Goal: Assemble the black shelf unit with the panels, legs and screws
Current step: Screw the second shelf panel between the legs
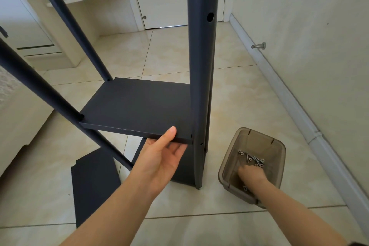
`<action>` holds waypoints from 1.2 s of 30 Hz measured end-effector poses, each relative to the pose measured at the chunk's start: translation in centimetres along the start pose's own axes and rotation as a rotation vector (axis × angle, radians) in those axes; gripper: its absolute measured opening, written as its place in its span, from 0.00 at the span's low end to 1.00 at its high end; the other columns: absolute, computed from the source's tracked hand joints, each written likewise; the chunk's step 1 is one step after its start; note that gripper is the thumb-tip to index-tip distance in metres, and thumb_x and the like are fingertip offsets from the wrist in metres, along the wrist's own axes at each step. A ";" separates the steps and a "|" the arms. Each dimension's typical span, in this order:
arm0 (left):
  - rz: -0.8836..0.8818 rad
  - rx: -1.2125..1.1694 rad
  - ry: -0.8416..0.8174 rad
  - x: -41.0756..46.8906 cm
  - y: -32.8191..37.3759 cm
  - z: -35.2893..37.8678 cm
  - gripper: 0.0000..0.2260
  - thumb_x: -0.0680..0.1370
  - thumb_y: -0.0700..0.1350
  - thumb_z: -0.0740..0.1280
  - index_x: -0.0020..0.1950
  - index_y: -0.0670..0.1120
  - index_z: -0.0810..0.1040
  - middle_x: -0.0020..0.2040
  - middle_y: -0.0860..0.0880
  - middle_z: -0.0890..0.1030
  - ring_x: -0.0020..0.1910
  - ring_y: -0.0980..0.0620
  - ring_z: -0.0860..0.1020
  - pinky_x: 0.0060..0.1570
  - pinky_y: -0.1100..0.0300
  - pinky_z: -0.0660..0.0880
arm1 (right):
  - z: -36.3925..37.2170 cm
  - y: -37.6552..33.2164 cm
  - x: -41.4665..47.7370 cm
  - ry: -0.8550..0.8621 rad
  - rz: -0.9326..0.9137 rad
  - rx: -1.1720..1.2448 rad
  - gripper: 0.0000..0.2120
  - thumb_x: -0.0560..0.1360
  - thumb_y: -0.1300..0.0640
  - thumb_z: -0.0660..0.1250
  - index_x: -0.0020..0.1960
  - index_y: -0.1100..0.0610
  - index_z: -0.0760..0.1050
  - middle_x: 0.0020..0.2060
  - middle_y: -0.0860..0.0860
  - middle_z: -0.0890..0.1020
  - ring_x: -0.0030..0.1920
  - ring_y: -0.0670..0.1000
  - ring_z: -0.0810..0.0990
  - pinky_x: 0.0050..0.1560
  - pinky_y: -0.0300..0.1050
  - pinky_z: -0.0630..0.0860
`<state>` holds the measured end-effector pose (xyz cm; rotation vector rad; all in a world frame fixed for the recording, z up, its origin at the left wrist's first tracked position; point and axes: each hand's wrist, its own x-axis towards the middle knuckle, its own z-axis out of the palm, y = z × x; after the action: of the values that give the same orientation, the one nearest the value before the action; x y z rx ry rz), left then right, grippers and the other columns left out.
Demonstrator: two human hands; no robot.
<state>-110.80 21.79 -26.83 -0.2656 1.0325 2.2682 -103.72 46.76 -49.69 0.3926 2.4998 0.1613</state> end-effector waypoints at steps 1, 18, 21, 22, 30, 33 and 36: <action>0.001 0.002 0.000 0.0 0.0 0.0 0.23 0.71 0.37 0.69 0.66 0.45 0.76 0.58 0.43 0.84 0.56 0.44 0.84 0.53 0.52 0.81 | 0.0 -0.2 -0.1 0.008 -0.026 -0.047 0.16 0.79 0.67 0.58 0.65 0.60 0.74 0.60 0.56 0.80 0.60 0.58 0.79 0.56 0.52 0.77; -0.009 0.003 0.006 0.1 -0.5 -0.3 0.20 0.77 0.37 0.67 0.68 0.47 0.74 0.60 0.45 0.83 0.58 0.43 0.83 0.55 0.50 0.78 | -7.2 1.1 -3.7 0.161 -0.128 0.403 0.06 0.75 0.59 0.63 0.47 0.53 0.65 0.41 0.49 0.74 0.41 0.52 0.74 0.35 0.41 0.68; -0.010 0.001 0.008 0.1 -0.5 -0.4 0.18 0.78 0.36 0.66 0.67 0.48 0.75 0.60 0.45 0.84 0.59 0.43 0.82 0.57 0.50 0.78 | -11.2 1.2 -6.9 0.211 -0.142 0.613 0.06 0.72 0.59 0.66 0.42 0.51 0.70 0.39 0.47 0.76 0.41 0.49 0.77 0.36 0.39 0.71; -0.007 0.002 0.009 0.2 -0.6 -0.6 0.18 0.78 0.36 0.67 0.67 0.48 0.75 0.60 0.45 0.83 0.59 0.43 0.82 0.58 0.49 0.77 | -12.7 1.1 -8.0 0.223 -0.145 0.678 0.05 0.71 0.58 0.68 0.43 0.51 0.73 0.40 0.47 0.78 0.40 0.47 0.78 0.35 0.36 0.71; -0.012 -0.013 -0.003 -0.3 -0.3 -0.4 0.19 0.77 0.36 0.68 0.67 0.49 0.75 0.57 0.46 0.85 0.57 0.44 0.83 0.55 0.51 0.78 | -22.2 -0.2 -18.0 0.153 -0.159 1.108 0.07 0.73 0.58 0.74 0.44 0.60 0.78 0.40 0.55 0.84 0.37 0.49 0.83 0.35 0.37 0.78; -0.028 -0.018 0.007 -0.4 -0.2 -0.4 0.20 0.77 0.36 0.69 0.67 0.48 0.75 0.57 0.45 0.85 0.57 0.44 0.83 0.53 0.51 0.78 | -23.3 -0.9 -20.0 0.164 -0.067 1.309 0.07 0.74 0.58 0.73 0.44 0.62 0.77 0.36 0.57 0.82 0.32 0.49 0.79 0.34 0.39 0.79; -0.029 -0.020 0.004 -0.3 -0.1 -0.5 0.20 0.77 0.36 0.69 0.67 0.47 0.75 0.57 0.44 0.84 0.57 0.44 0.83 0.51 0.52 0.79 | -23.4 -1.9 -21.1 0.091 0.054 1.580 0.05 0.75 0.64 0.71 0.48 0.65 0.76 0.35 0.58 0.83 0.32 0.52 0.81 0.40 0.46 0.83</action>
<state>-110.50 21.35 -27.10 -0.2922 1.0018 2.2536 -101.34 37.71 -19.61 1.0144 2.1520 -1.8479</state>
